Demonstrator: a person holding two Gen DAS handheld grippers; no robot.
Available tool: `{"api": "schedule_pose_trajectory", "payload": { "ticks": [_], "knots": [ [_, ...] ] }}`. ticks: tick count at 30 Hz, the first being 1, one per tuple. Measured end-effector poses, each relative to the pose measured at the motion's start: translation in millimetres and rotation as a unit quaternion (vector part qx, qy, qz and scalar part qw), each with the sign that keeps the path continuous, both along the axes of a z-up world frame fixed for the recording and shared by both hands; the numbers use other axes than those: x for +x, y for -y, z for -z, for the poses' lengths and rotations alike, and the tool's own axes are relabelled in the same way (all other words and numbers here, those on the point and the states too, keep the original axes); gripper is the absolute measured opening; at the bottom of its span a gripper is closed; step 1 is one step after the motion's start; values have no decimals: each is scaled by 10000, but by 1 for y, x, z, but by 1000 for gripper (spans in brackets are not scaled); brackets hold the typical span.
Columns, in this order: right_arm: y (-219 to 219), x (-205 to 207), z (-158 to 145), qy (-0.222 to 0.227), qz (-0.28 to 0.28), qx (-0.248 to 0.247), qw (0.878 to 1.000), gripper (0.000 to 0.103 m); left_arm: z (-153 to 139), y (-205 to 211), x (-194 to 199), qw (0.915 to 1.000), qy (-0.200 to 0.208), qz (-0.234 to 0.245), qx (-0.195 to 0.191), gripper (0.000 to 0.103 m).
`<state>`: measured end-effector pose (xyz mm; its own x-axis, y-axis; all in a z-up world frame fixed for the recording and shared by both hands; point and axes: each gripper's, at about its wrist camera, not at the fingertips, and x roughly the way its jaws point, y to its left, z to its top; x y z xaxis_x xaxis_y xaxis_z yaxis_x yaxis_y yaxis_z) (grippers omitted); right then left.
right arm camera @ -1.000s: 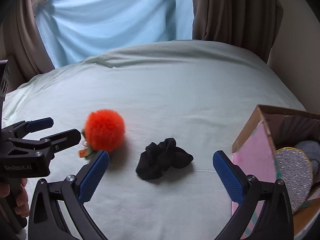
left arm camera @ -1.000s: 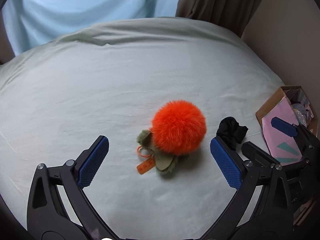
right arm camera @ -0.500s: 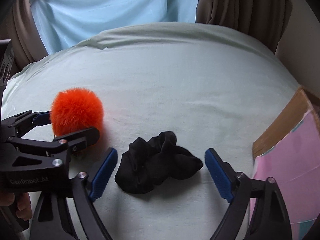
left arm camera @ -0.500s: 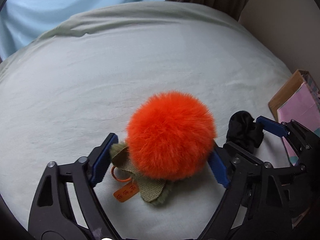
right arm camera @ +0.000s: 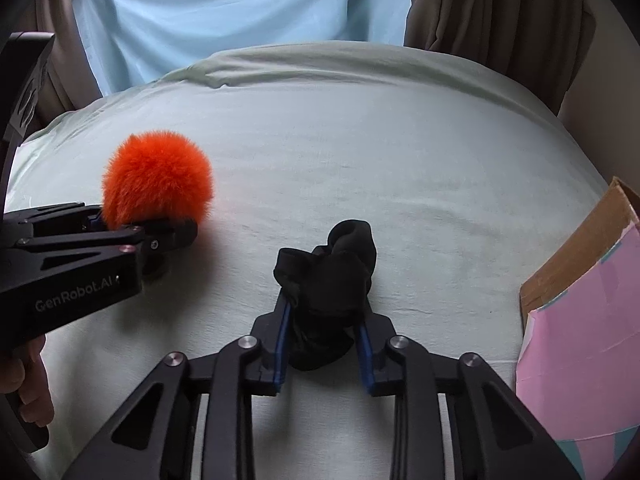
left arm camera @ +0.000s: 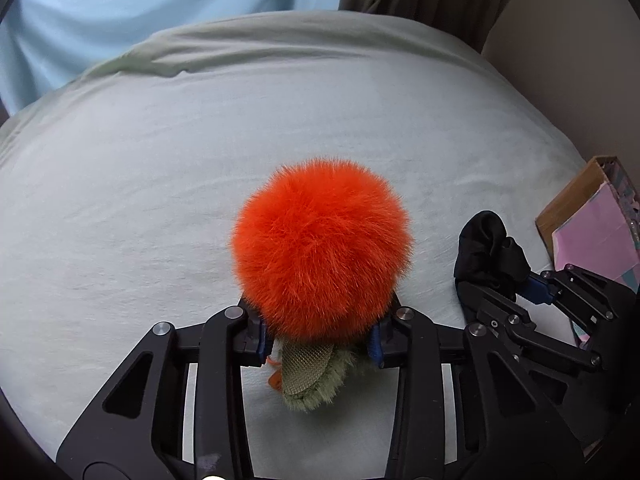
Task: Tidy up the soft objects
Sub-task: 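Carry the pom-pom and scrunchie over the box with both tools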
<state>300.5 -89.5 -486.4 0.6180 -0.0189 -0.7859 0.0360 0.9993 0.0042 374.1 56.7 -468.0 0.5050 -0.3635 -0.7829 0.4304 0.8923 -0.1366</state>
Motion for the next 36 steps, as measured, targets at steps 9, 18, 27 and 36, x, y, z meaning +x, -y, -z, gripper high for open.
{"api": "schedule_pose_trajectory", "payload": {
  "ticks": [9, 18, 27, 36],
  "knots": [
    [6, -20, -56, 207, 74, 101, 9997, 25, -56, -5, -21, 9997, 175, -148, 38, 32],
    [23, -55, -162, 440, 154, 249, 9986, 25, -157, 7, -64, 9987, 387, -345, 26, 32],
    [69, -96, -250, 531, 221, 397, 9976, 25, -253, 51, -122, 9974, 510, -504, -73, 32],
    [158, -136, -305, 632, 212, 286, 9974, 25, -297, 140, -166, 9966, 495, -623, -227, 32]
  ]
}}
